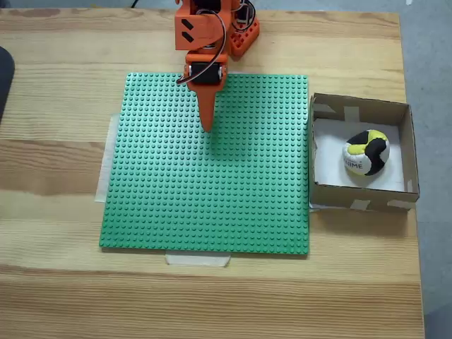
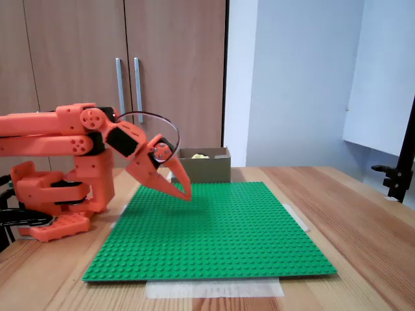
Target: Pick the ball and put it in the box.
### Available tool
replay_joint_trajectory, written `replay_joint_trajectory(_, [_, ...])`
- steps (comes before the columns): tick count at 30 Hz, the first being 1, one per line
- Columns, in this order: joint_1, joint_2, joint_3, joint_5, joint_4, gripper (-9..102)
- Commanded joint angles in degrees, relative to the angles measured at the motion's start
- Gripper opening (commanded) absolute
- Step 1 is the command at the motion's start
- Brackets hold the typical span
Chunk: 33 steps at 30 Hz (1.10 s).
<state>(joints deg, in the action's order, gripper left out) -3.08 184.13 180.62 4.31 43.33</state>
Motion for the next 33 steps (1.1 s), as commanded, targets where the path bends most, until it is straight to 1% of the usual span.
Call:
replay_joint_trajectory(1, [0.4,0.5,1.4,1.3,-0.8,-1])
replay_joint_trajectory(22, [0.4,0.5,2.1,2.6,-1.0,-1])
replay_joint_trajectory(33, [1.0,0.5,3.2,3.7,-4.9,-1])
